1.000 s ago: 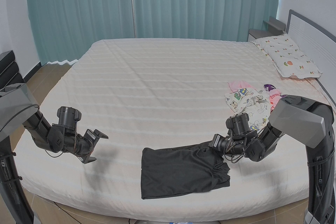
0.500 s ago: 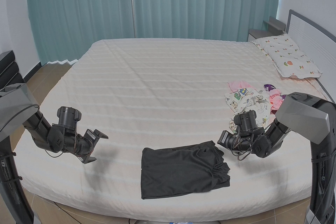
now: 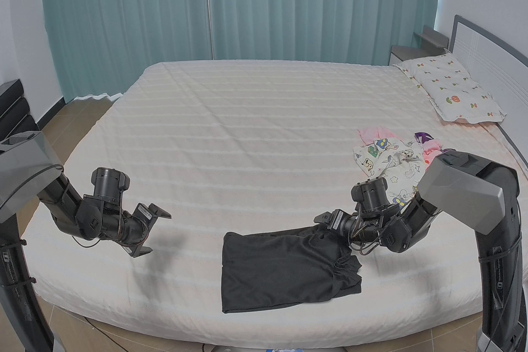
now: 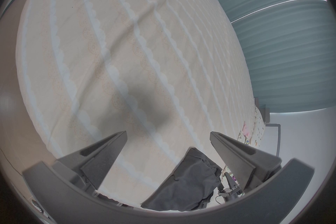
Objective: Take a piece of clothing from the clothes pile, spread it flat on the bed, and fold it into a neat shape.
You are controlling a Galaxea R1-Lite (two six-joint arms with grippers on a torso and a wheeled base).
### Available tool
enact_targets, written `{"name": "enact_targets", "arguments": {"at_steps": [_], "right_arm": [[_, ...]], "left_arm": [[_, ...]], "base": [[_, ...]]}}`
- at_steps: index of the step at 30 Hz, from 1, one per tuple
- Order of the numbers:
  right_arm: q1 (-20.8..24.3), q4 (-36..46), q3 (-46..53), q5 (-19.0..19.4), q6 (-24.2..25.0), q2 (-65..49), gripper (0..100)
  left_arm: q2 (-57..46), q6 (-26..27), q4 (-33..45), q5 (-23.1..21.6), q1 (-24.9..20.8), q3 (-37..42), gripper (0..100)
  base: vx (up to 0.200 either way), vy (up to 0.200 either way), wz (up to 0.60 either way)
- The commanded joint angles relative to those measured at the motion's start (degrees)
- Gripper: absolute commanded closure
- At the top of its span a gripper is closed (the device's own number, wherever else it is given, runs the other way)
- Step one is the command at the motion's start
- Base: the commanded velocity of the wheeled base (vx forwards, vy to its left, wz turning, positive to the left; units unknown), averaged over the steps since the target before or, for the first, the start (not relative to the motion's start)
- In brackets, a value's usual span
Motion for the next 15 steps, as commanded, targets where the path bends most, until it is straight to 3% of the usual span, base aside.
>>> {"name": "enact_targets", "arguments": {"at_steps": [1, 15], "right_arm": [[0.1, -0.1, -0.6, -0.1, 0.1, 1.3, 100], [-0.8, -0.6, 0.5, -4.2, 1.6, -0.9, 100]], "left_arm": [[0.2, 0.0, 0.0, 0.0, 0.0, -0.1, 0], [0.2, 0.0, 0.0, 0.1, 0.0, 0.0, 0]], "base": [[0.000, 0.000, 0.00], [0.000, 0.000, 0.00]]}}
